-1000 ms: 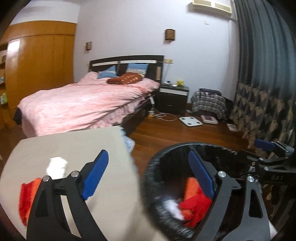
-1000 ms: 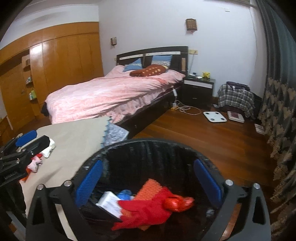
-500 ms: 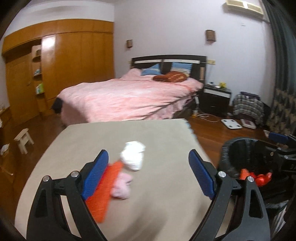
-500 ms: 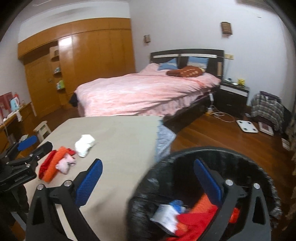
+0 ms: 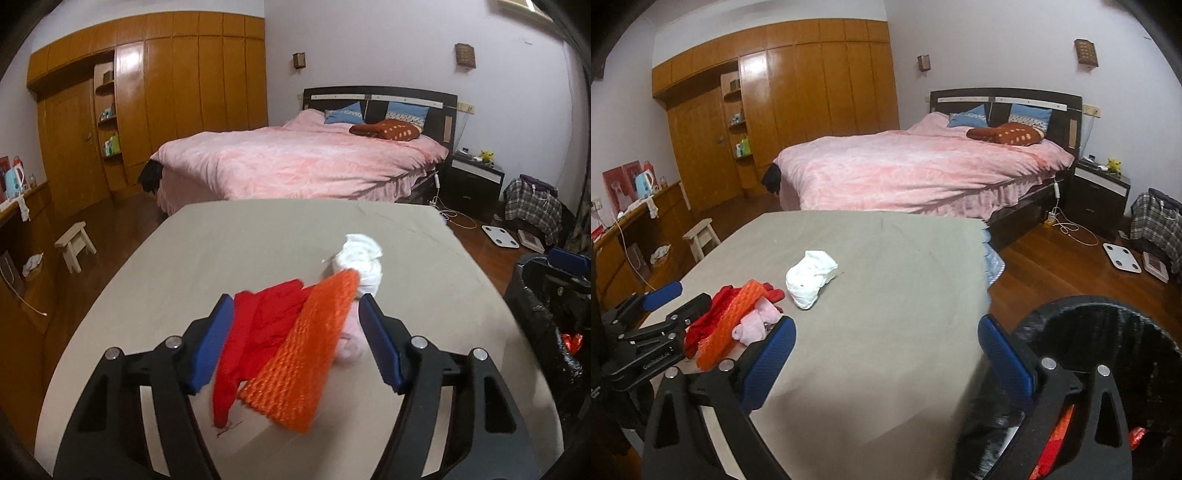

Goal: Collect trash
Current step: 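Grasp the red glove with the left tool while the right tool approaches the white tissue, then grasp the white tissue with the right tool while the left tool holds the red glove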

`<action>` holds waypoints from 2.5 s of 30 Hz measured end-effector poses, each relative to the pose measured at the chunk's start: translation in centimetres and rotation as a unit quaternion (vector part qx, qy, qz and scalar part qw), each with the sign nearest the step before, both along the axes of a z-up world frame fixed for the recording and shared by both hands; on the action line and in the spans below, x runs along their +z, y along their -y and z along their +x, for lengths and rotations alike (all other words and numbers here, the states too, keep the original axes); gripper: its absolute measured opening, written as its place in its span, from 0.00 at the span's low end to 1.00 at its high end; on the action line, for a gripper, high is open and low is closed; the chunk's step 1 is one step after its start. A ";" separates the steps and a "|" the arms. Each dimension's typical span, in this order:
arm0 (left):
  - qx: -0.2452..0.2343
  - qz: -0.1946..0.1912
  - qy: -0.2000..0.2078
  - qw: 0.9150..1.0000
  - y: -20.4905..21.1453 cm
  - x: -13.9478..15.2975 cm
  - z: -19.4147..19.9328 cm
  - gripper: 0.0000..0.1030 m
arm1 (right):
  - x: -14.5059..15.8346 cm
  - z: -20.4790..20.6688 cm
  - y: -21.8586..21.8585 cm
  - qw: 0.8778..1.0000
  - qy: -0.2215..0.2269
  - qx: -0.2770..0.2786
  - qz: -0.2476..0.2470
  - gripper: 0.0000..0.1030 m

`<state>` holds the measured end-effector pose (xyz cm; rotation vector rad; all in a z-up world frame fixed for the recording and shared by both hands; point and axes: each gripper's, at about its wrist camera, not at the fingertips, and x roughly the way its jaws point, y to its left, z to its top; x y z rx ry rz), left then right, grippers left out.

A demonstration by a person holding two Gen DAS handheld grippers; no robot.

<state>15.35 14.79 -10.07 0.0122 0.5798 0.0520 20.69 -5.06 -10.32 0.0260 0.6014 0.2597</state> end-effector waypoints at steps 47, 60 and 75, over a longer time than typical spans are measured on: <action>0.030 -0.063 -0.004 0.998 -6.9 0.1 7.7 0.07 | -2.1 9.3 -7.9 0.999 -0.012 0.029 -0.006 0.93; 0.044 -0.053 -0.003 0.998 -8.4 -0.1 8.7 0.07 | -5.2 13.1 -12.3 0.996 -0.078 0.042 -0.026 0.83; 0.033 -0.048 0.008 0.998 -7.4 1.3 7.7 0.07 | -2.5 11.6 -10.5 0.996 -0.068 0.064 0.013 0.42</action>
